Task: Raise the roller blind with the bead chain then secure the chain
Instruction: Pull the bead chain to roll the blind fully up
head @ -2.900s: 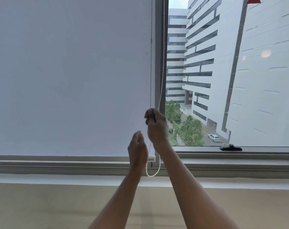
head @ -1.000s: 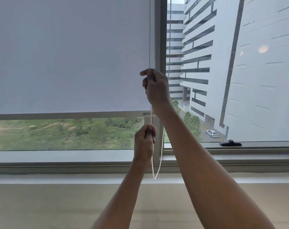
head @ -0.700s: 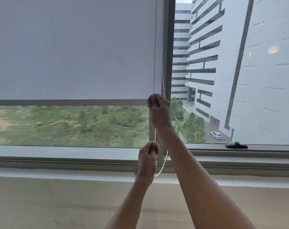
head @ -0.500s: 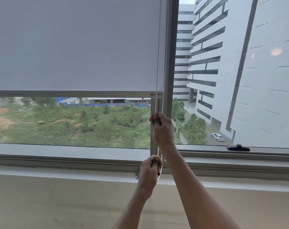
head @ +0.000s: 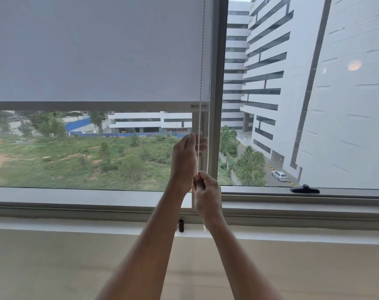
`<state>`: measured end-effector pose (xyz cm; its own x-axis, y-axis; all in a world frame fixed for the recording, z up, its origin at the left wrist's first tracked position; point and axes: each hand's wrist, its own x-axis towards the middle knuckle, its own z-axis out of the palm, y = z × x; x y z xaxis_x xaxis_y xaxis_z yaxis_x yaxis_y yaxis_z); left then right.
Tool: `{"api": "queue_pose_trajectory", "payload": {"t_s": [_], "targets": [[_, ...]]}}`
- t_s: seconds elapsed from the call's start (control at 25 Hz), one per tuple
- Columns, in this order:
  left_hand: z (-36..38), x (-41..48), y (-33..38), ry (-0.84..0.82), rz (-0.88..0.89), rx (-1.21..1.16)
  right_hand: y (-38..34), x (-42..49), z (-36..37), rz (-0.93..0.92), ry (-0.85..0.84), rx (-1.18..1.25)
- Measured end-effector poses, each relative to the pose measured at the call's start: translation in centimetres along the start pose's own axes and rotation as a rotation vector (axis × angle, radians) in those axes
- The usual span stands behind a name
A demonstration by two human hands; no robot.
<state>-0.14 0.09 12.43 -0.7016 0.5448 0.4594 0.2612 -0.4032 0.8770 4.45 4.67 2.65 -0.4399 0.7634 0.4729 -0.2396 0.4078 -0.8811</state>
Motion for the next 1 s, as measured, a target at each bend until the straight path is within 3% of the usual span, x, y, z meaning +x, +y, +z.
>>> {"api": "queue_pose_trajectory", "payload": {"t_s": [0.12, 0.32, 0.56, 0.8, 1.0], "targets": [[1.2, 2.4, 4.5, -0.081, 0.015, -0.139, 0.4, -0.4, 0.6, -0.017, -0.006, 0.025], [2.8, 4.8, 7.3, -0.008, 0.136, -0.149, 0.6, -0.3, 0.4, -0.024, 0.003, 0.000], [2.8, 3.2, 5.6, 0.014, 0.089, -0.154, 1.1, -1.5, -0.1, 0.017, -0.002, 0.036], [2.0, 1.2, 1.9, 0.026, 0.059, -0.111, 4.9, -3.5, -0.1, 0.079, -0.032, -0.083], [0.4, -0.1, -0.9, 0.042, 0.051, -0.119, 5.3, -5.2, -1.5, 0.201, -0.221, -0.205]]}}
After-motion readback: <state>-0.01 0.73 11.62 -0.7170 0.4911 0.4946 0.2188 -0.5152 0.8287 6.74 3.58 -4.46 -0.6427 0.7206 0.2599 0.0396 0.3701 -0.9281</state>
